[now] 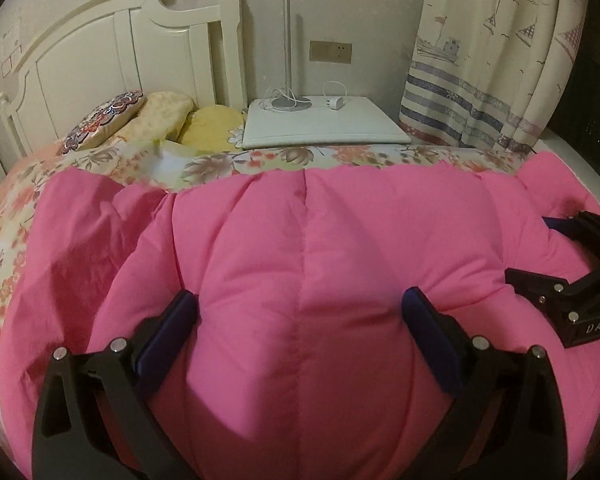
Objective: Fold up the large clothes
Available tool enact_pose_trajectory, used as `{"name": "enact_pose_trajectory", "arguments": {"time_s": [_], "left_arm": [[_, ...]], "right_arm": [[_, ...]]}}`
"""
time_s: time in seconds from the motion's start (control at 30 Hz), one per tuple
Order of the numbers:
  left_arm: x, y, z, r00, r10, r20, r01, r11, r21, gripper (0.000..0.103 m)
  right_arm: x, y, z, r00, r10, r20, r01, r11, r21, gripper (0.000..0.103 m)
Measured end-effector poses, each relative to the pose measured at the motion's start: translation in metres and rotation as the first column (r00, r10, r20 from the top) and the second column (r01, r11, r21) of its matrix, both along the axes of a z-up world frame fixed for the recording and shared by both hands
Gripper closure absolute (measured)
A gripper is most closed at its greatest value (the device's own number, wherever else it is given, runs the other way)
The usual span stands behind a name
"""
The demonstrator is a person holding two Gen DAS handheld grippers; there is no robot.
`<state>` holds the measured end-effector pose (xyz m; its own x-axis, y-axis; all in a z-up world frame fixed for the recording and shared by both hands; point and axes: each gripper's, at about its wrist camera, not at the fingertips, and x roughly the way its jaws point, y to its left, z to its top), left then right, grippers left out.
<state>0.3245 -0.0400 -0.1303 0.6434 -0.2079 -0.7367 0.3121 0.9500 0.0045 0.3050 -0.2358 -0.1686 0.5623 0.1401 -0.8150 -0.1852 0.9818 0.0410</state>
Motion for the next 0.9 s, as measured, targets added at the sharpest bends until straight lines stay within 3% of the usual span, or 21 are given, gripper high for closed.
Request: {"name": "enact_pose_trajectory", "arguments": {"time_s": [0.9], "left_arm": [[0.0,-0.016,-0.019,1.0,0.029,0.011,-0.03,0.991,0.127,0.002]], "right_arm": [[-0.002,0.016,-0.016,0.999,-0.03,-0.03,0.026,0.993,-0.119,0.004]]}}
